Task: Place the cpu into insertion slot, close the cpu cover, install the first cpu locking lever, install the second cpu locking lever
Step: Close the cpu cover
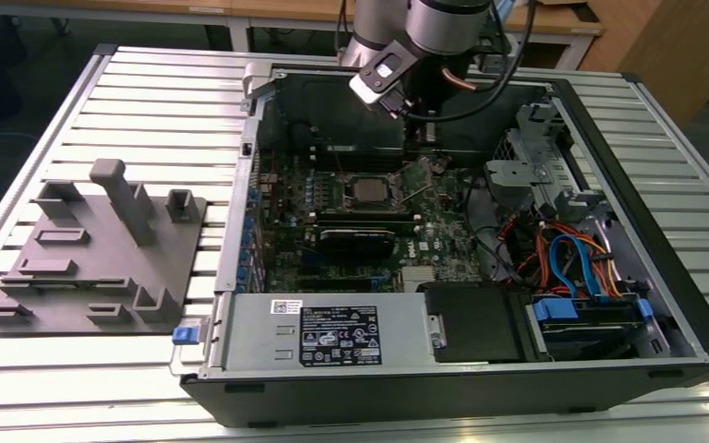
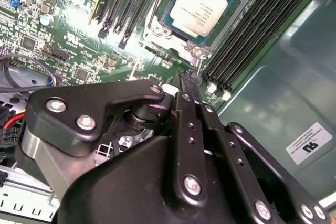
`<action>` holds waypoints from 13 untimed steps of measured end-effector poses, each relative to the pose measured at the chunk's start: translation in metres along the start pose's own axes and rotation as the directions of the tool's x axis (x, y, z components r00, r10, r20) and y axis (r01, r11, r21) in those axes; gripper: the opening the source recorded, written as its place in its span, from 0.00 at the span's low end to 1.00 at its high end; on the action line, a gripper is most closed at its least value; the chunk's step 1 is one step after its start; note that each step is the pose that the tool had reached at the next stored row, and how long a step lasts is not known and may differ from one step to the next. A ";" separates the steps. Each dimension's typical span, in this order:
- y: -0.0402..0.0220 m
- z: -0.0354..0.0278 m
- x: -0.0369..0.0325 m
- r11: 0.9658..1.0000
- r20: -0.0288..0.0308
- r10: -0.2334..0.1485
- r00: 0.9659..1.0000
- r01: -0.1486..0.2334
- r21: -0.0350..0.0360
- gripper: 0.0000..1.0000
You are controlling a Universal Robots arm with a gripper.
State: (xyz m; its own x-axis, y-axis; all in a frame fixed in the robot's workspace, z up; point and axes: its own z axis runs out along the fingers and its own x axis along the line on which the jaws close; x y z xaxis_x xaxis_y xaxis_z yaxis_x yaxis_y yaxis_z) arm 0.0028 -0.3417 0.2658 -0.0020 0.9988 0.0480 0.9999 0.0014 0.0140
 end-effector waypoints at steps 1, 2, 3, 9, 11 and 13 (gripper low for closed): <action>0.0008 0.0001 0.0000 1.000 0.000 0.000 1.000 0.000 0.000 0.11; 0.0017 0.0001 0.0000 1.000 0.000 0.000 1.000 0.000 0.000 0.11; 0.0027 0.0002 0.0000 1.000 0.000 0.000 1.000 0.000 0.000 0.11; 0.0092 0.0012 -0.0001 1.000 0.000 0.004 1.000 -0.004 0.000 0.11; 0.0100 0.0019 -0.0003 1.000 0.000 0.006 1.000 -0.006 0.000 0.11; 0.0115 0.0024 -0.0005 1.000 0.000 0.009 1.000 -0.009 0.000 0.11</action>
State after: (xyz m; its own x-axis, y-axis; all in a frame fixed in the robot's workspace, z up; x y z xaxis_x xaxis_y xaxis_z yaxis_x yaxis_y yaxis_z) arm 0.0143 -0.3421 0.2635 0.0069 0.9988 0.0479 0.9999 -0.0076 0.0140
